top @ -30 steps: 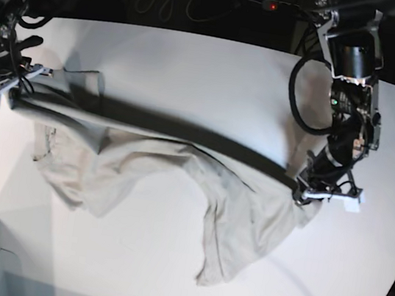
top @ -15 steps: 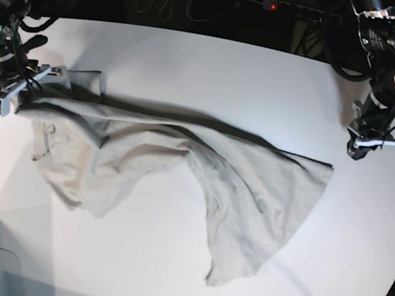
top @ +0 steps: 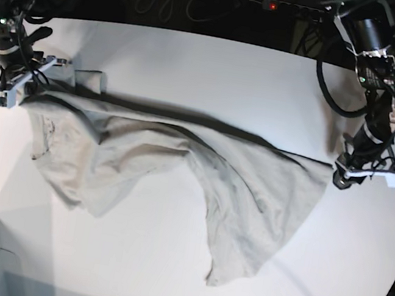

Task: Layout the t-shirt on the table in an organized manner, then fold the t-shirt properly
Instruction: 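Stretch the shirt between both grippers and lift it off the table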

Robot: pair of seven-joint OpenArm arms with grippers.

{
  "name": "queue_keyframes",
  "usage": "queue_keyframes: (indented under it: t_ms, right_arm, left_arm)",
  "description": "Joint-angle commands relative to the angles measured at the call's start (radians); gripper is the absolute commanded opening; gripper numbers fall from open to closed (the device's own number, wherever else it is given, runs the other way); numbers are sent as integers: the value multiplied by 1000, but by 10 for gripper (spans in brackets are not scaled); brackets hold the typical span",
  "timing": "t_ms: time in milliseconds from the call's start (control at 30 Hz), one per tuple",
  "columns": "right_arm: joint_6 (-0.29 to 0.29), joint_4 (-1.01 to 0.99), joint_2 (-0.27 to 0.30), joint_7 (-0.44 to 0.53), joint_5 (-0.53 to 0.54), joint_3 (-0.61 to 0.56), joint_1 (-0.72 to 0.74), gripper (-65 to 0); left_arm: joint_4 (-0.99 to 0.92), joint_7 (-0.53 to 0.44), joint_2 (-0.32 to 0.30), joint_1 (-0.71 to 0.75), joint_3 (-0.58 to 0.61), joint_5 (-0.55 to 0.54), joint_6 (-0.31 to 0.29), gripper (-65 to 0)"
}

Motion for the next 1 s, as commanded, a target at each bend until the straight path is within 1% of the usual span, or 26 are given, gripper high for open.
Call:
queue_keyframes:
  t_ms: [0,67,100,267,500,533,600,667,733,833,867,933,967]
  right_arm:
    - [20,17,13,20,10,3,8,-650]
    - [20,17,14,20,10,3,6,-650]
    - [20,17,14,20,10,3,5,-650]
    - [20,17,16,18,10,3,2,-650]
    - [21,17,13,18,7,3,-20,-650]
    - [21,22,14,18,7,3,-26,-650]
    - [21,23,16,18,7,3,-32,-650]
    - [23,23,16,18,7,3,-35,-650]
    - [23,23,16,18,7,3,-35,-650]
    - [23,23,16,18,7,5,-37,-650]
    - [23,25,16,18,7,5,-37,-650]
    - [29,26,16,18,9,8,-37,-650]
    - [49,26,16,20,10,9,-37,-650]
  left_arm:
    - [-20,-15,-10,-22,-2,9,-1,-390]
    - [-76,-18,-9,-46,-2,27,-2,-335]
    - [-92,-18,-9,-52,-2,32,-5,-321]
    - [-151,-21,-15,-71,-2,35,-7,-319]
    - [-292,-19,-16,-160,0,35,-10,-325]
    - [-313,-19,-16,-172,0,35,-10,-340]
    - [-349,-21,-18,-194,0,35,-10,-411]
    - [-376,-21,-26,-217,0,35,-10,-520]
    - [-399,-19,-38,-232,0,35,-7,-650]
    - [-373,-10,-41,-226,-2,28,-10,-638]
    - [-340,-7,-47,-212,-2,27,-10,-650]
    - [-243,21,-47,-163,-8,24,-10,-647]
    - [-183,39,-44,-138,-8,24,-8,-647]
